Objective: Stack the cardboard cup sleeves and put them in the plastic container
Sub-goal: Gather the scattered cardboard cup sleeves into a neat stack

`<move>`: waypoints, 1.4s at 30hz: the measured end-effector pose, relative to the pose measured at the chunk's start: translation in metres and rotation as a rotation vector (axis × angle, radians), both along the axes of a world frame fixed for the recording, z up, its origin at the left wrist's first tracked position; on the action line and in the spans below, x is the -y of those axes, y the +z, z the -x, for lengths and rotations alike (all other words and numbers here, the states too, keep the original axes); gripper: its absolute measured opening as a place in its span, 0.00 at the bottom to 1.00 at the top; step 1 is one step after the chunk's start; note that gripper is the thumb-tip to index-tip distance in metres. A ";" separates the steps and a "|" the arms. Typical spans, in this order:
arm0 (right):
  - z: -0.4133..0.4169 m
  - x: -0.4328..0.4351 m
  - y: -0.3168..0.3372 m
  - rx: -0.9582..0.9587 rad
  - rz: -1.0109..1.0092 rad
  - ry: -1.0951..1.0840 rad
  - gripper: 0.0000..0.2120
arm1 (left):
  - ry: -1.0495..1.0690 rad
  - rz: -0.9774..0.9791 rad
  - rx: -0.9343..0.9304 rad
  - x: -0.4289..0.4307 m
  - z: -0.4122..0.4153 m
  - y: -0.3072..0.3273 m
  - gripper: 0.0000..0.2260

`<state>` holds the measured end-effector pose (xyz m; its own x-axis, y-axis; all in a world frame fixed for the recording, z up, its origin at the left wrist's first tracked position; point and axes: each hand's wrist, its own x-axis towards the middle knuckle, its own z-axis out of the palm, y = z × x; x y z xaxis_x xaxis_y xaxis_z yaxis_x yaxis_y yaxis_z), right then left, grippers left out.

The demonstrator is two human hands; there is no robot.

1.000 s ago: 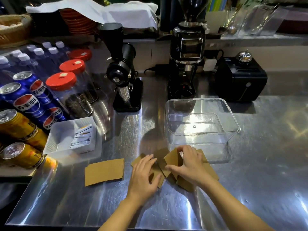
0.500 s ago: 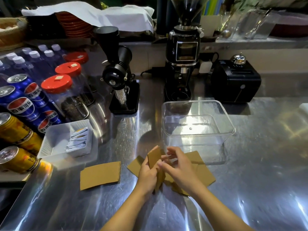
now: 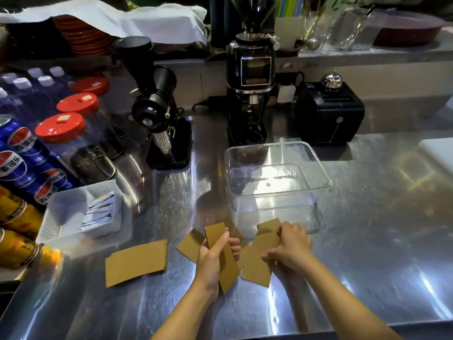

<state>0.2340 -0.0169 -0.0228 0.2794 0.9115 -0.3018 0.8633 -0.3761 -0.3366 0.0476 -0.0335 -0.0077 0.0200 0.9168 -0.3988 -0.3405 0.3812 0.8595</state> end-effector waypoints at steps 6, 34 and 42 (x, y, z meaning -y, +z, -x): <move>-0.012 0.007 0.012 -0.607 -0.196 -0.073 0.14 | 0.023 0.062 0.041 -0.004 0.005 0.005 0.13; -0.010 0.013 0.011 -0.160 -0.190 -0.180 0.23 | -0.335 0.336 0.396 0.003 -0.005 0.009 0.16; -0.014 0.019 -0.004 -0.005 0.004 -0.153 0.32 | -0.262 0.360 0.429 -0.002 -0.005 0.008 0.18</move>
<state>0.2479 -0.0354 -0.0264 0.4135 0.8572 -0.3070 0.7942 -0.5045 -0.3387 0.0522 -0.0320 0.0000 0.4535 0.6692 -0.5886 -0.4833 0.7396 0.4684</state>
